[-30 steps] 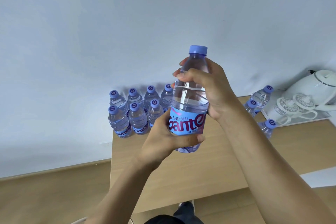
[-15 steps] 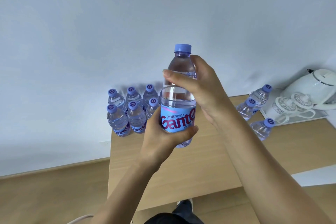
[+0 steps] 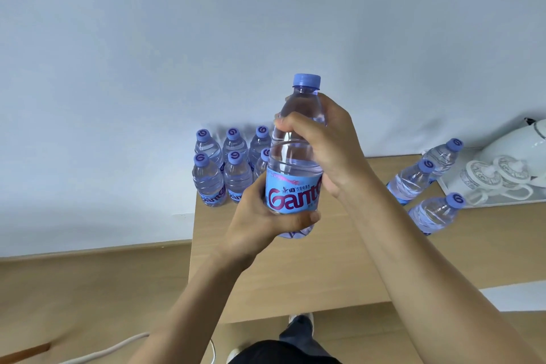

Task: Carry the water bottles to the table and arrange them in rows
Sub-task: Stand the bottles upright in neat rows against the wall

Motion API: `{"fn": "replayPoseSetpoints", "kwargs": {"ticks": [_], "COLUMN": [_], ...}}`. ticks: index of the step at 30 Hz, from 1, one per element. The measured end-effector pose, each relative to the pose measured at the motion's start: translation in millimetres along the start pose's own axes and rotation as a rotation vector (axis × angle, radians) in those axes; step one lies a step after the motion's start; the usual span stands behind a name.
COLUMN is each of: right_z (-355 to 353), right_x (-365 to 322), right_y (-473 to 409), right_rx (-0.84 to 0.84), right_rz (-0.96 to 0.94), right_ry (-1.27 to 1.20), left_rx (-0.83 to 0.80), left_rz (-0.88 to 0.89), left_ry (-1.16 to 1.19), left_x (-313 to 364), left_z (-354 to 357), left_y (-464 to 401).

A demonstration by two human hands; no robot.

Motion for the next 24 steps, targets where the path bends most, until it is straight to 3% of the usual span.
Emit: {"fn": "replayPoseSetpoints", "kwargs": {"ticks": [10,16,24], "right_z": [30,37,32], "right_x": [60,87,108], "right_y": [16,27,61], "right_rx": [-0.074,-0.091,0.073], "right_rz": [0.209,0.308,0.257], "right_ry": [0.053,0.112,0.152], "left_rx": [0.098,0.004,-0.116], "left_rz": [-0.031,-0.062,-0.099], "left_ry": [0.022,0.022,0.02], "left_x": [-43,-70,-99], "left_z": [-28,-30,-33], "left_y": [34,44,62]}}
Point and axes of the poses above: each hand's wrist, its own y-axis away from the middle knuckle, its own z-axis out of the palm, x = y × z, the point moved 9 cm from there along -y, towards the middle knuckle, and after that the axes turned 8 degrees about -x, right-handed, at the moved point
